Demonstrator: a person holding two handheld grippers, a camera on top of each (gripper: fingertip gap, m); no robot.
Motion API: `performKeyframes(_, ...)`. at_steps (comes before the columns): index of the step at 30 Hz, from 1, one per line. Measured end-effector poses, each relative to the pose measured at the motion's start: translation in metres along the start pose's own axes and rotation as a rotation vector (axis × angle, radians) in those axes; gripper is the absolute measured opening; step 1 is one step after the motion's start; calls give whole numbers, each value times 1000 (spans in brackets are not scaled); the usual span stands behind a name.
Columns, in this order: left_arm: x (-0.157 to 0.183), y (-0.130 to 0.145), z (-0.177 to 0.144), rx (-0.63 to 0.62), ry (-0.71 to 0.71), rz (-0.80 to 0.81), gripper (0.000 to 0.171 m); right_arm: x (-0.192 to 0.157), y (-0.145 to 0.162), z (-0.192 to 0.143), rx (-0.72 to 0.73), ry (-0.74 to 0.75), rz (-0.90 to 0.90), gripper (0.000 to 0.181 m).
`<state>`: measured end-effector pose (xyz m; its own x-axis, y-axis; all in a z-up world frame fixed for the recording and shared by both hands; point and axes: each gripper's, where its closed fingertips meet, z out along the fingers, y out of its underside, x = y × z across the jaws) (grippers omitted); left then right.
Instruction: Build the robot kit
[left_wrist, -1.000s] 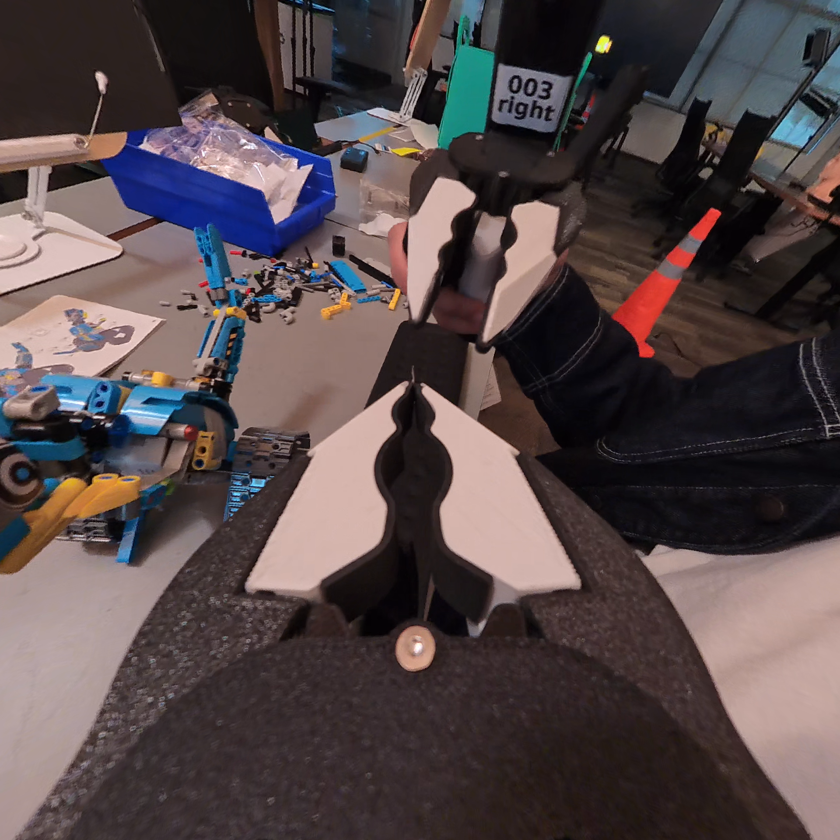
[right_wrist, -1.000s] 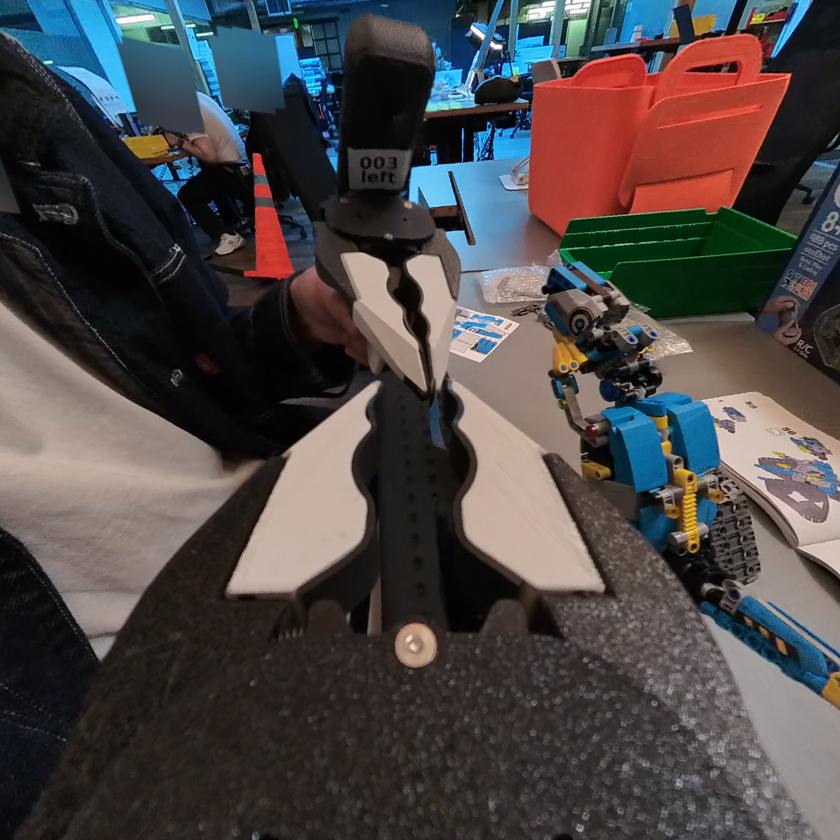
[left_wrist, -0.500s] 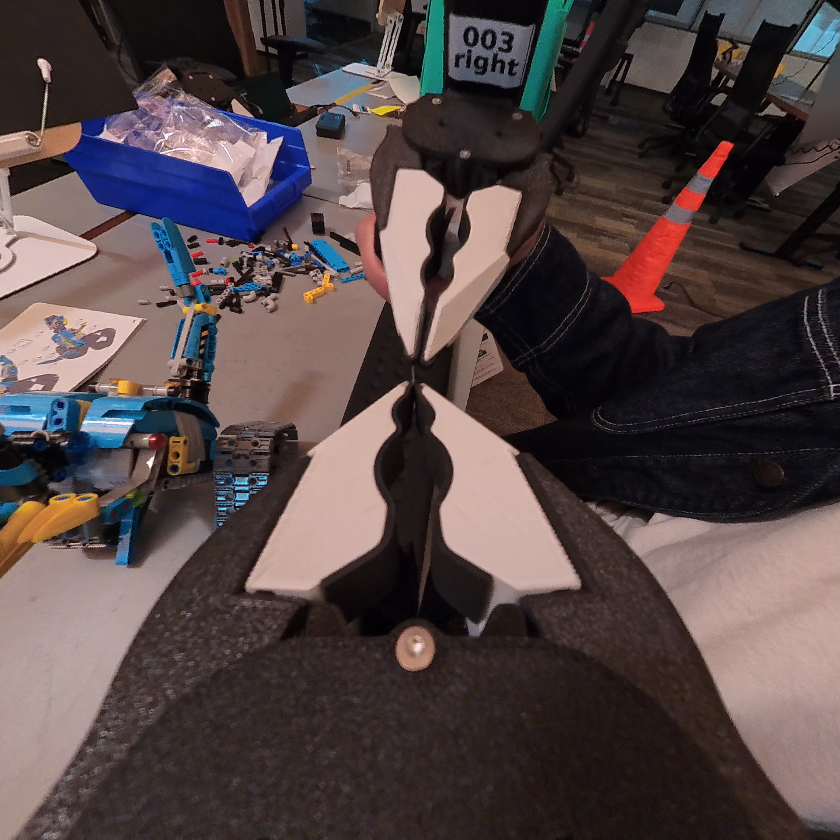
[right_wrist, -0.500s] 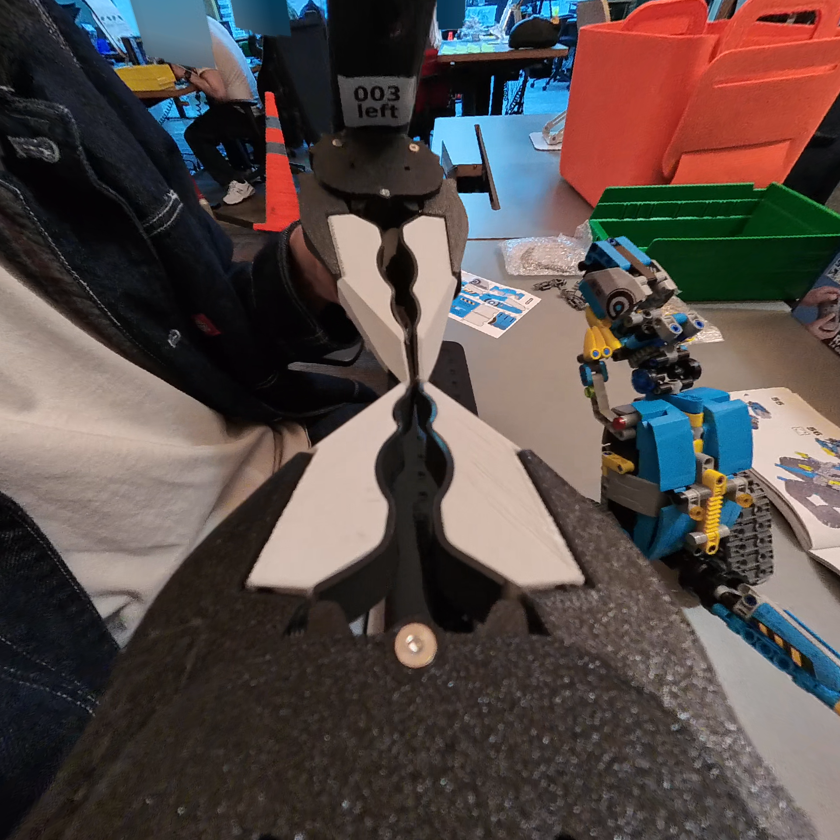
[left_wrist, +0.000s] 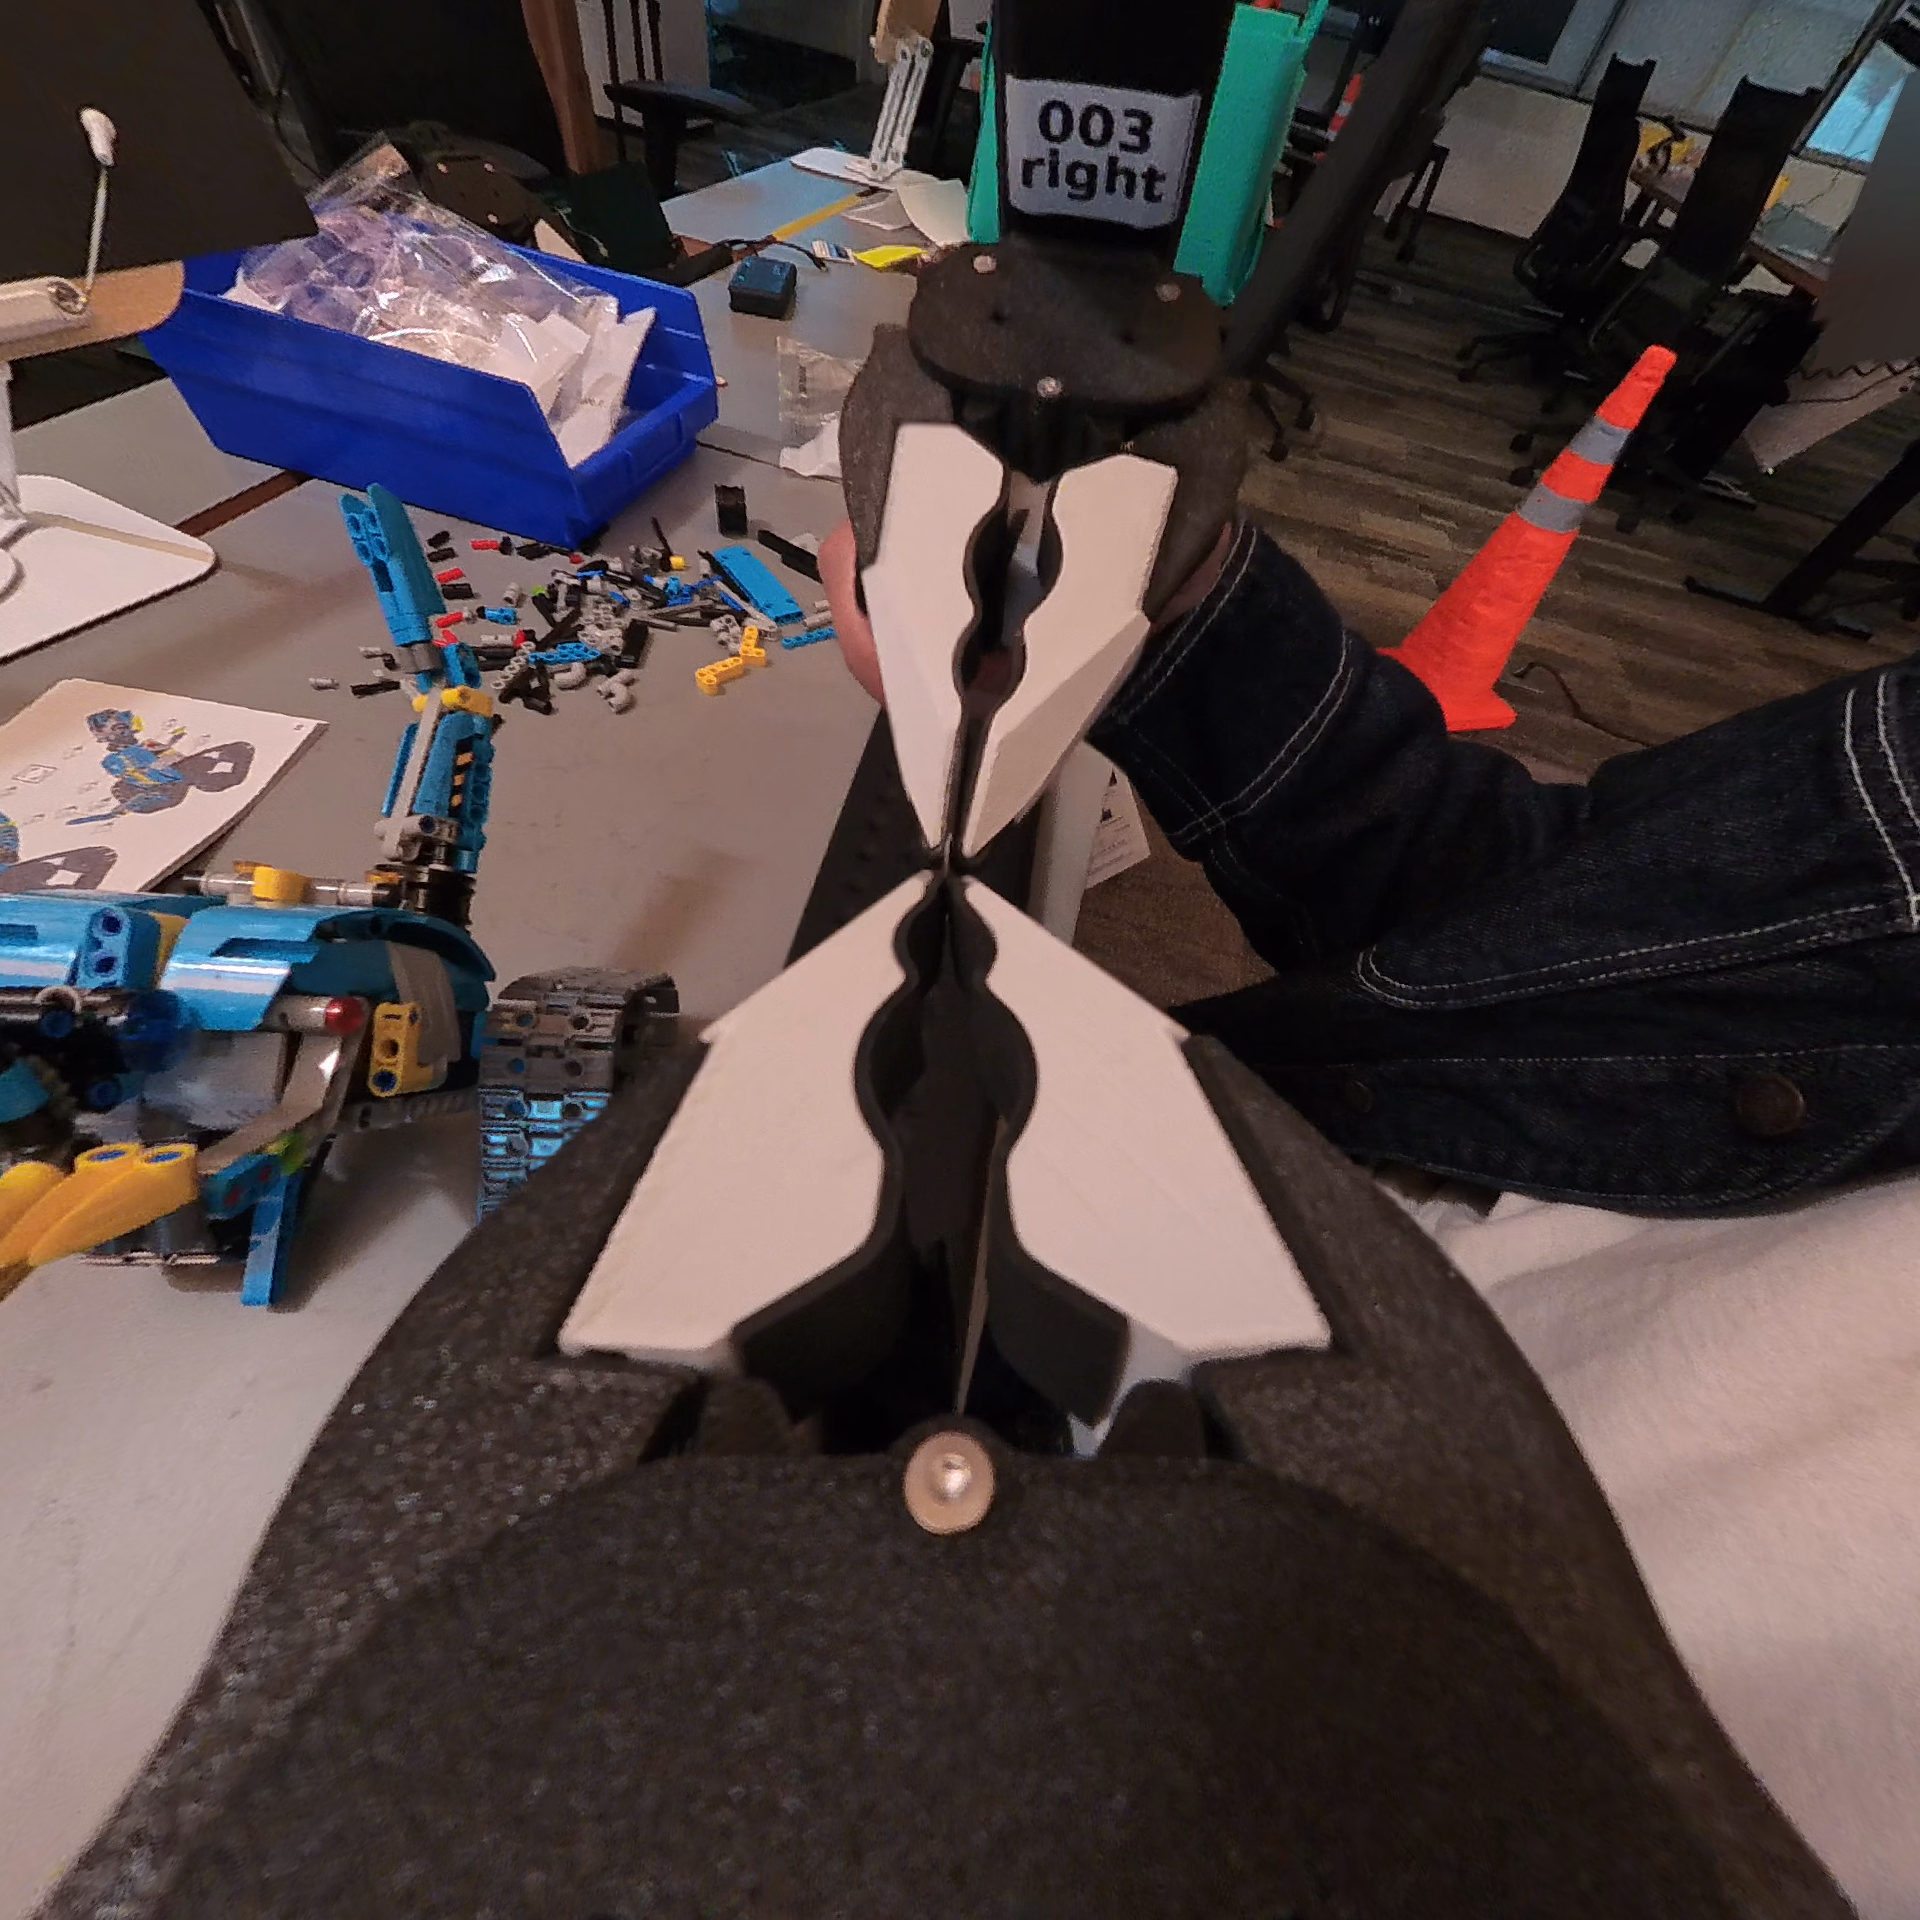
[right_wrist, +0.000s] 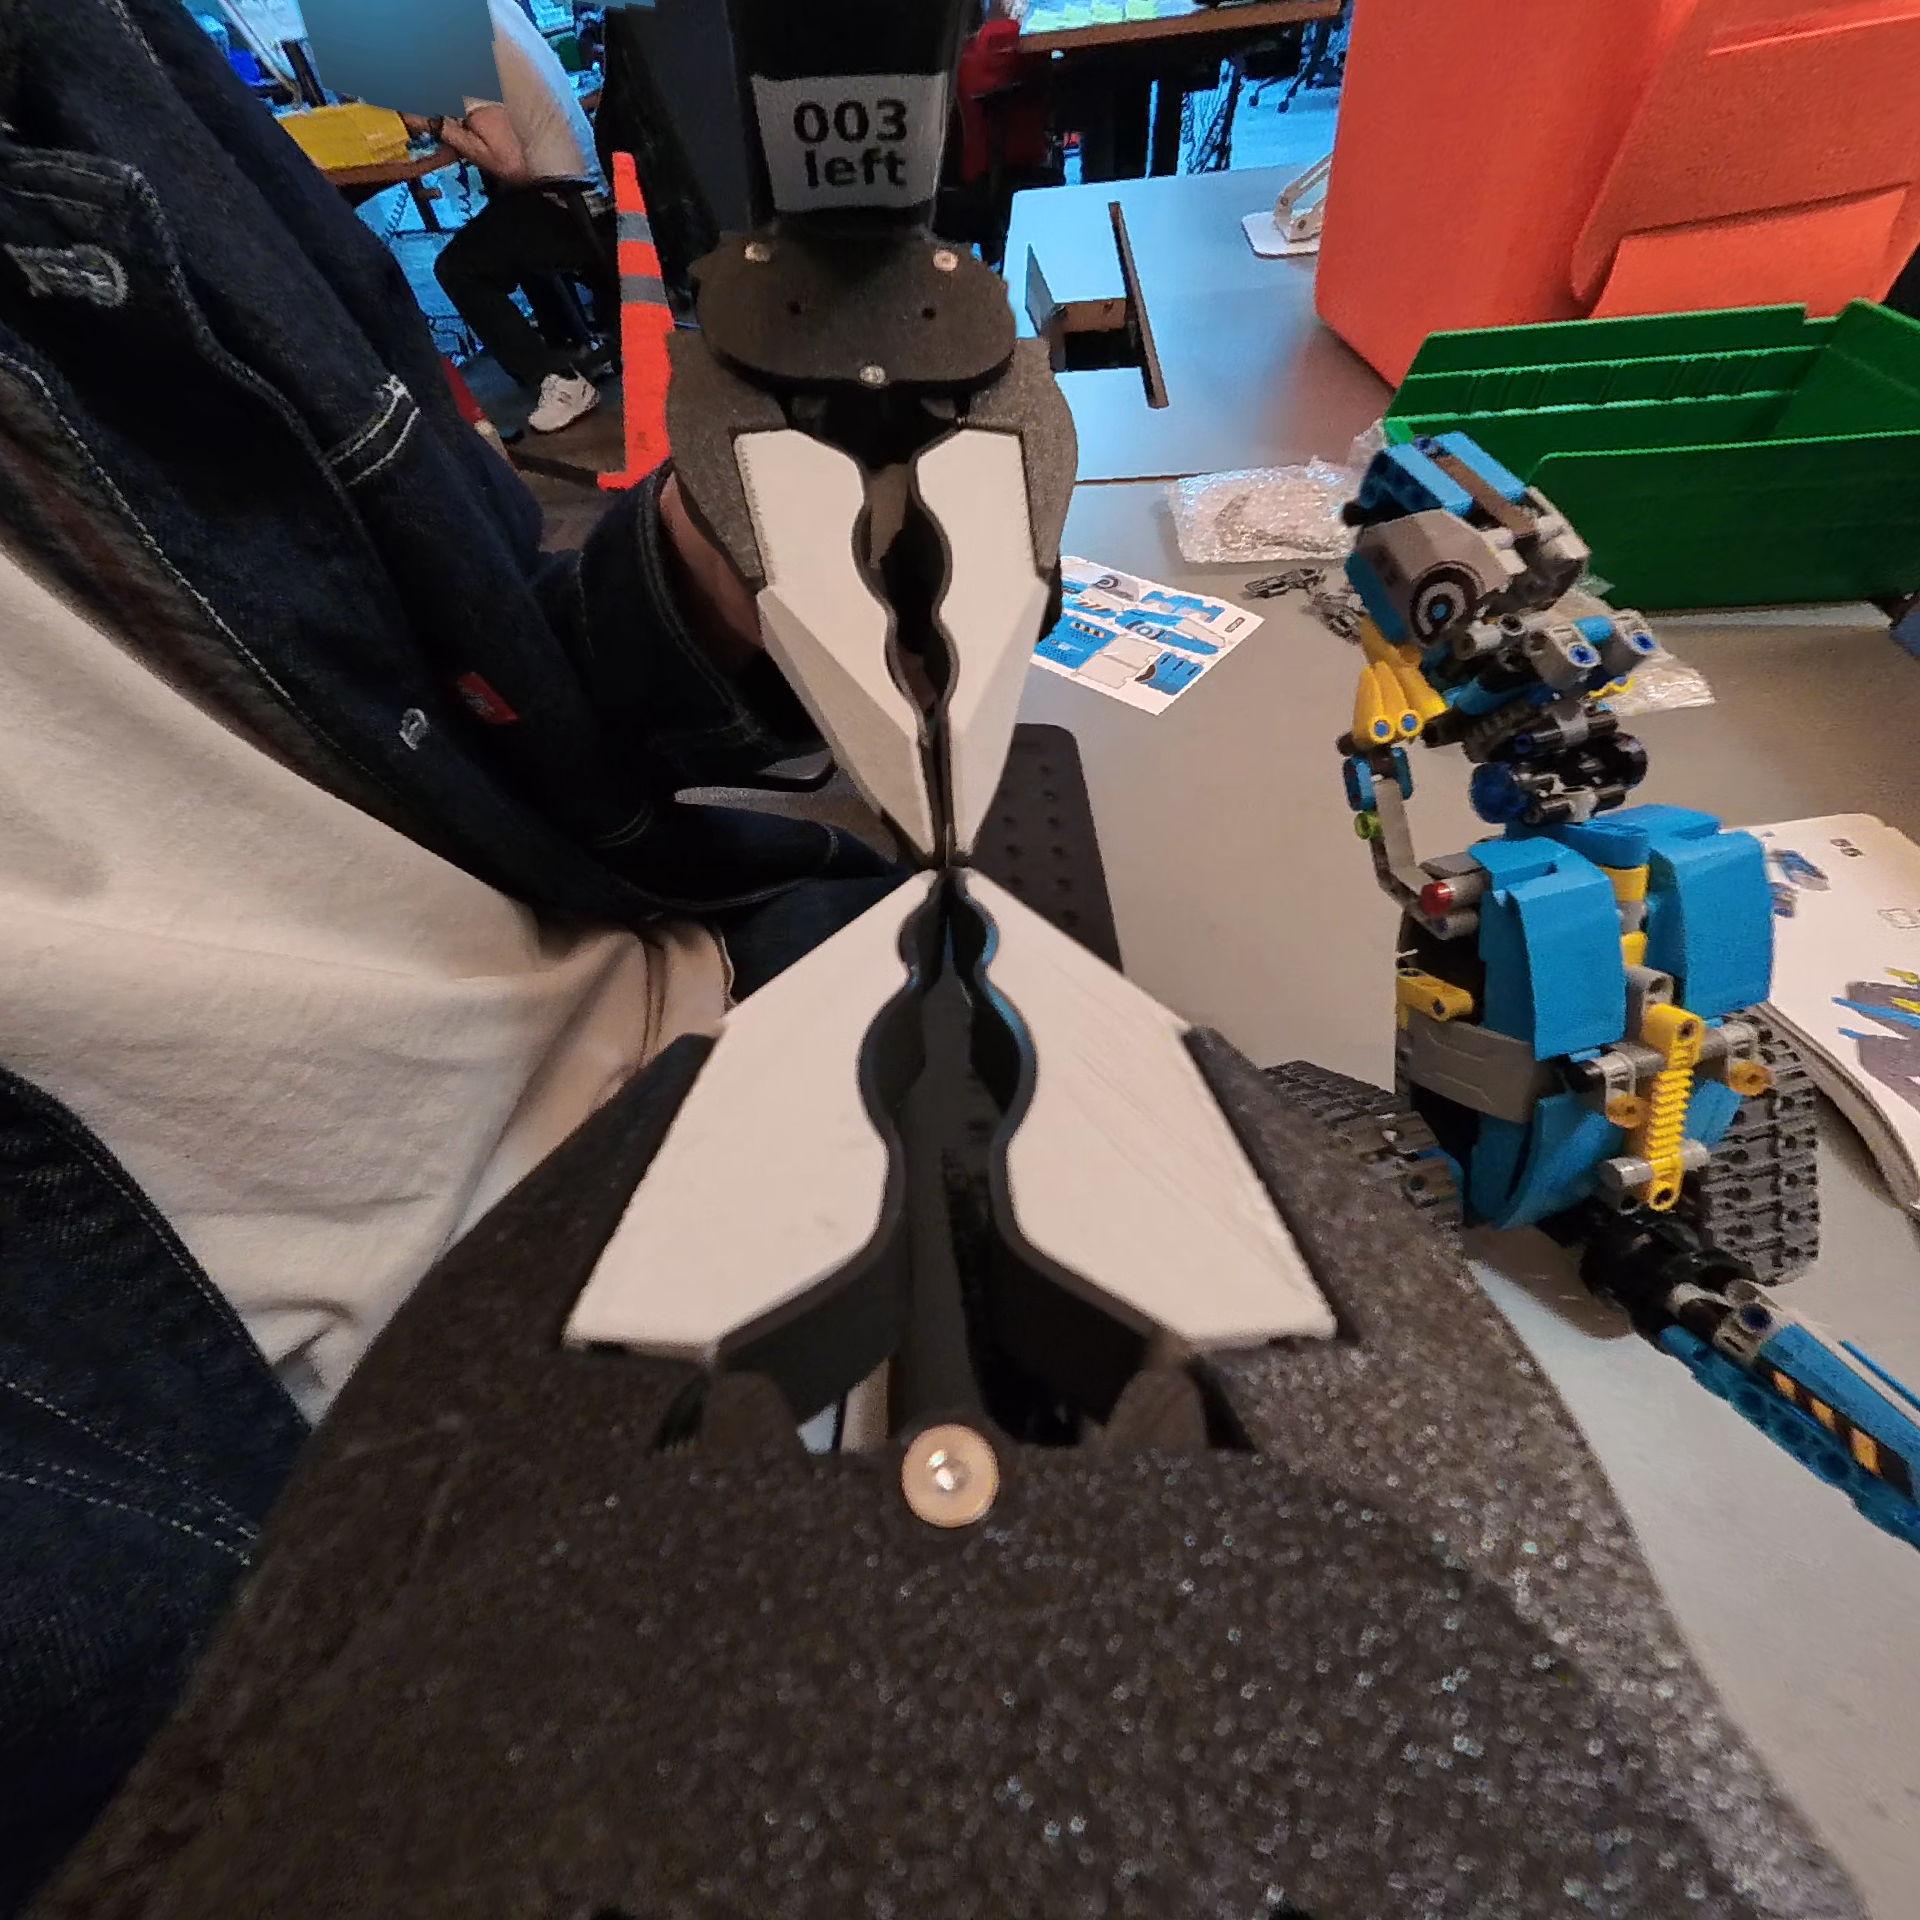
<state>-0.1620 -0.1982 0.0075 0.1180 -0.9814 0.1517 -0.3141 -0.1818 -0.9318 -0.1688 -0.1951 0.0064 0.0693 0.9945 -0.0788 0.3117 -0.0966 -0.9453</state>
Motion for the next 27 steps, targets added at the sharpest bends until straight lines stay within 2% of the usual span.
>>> performKeyframes(1, 0, -2, 2, 12, 2, -7, 9, 3, -1, -2, 12, 7, 2, 0)
performKeyframes(3, 0, -5, 9, 22, 3, -33, 29, 10, 2, -9, 26, 20, 24, 0)
performKeyframes(4, -7, -7, 12, 22, -40, -35, 42, 15, 5, -15, 30, 25, 41, 0)
performKeyframes(7, -23, -17, 22, 26, -127, -3, 44, 28, 7, -39, 115, 37, 85, 0)
performKeyframes(10, -36, -39, 39, 81, -161, -24, 46, 66, 6, -78, 237, 186, 122, 0)
performKeyframes(12, -57, -44, 63, 88, -230, -77, 45, 115, 0, -119, 389, 395, 186, 0)
performKeyframes(14, -97, -30, 95, 5, -386, -126, 49, 161, -3, -164, 608, 555, 288, 0)
performKeyframes(17, -149, -12, 132, -90, -573, -141, 62, 207, 14, -208, 907, 635, 466, 0)
performKeyframes(19, -170, -9, 149, -118, -640, -129, 64, 216, 30, -213, 997, 621, 477, 0)
performKeyframes(21, -182, -10, 158, -129, -679, -108, 56, 220, 47, -212, 1032, 613, 530, 0)
performKeyframes(23, -186, -18, 163, -124, -690, -81, 48, 210, 43, -212, 1050, 561, 517, 0)
performKeyframes(25, -185, -24, 170, -135, -675, -55, 38, 212, 47, -211, 984, 641, 484, 0)
performKeyframes(27, -186, -24, 175, -175, -670, -43, 32, 207, 44, -208, 987, 610, 478, 0)
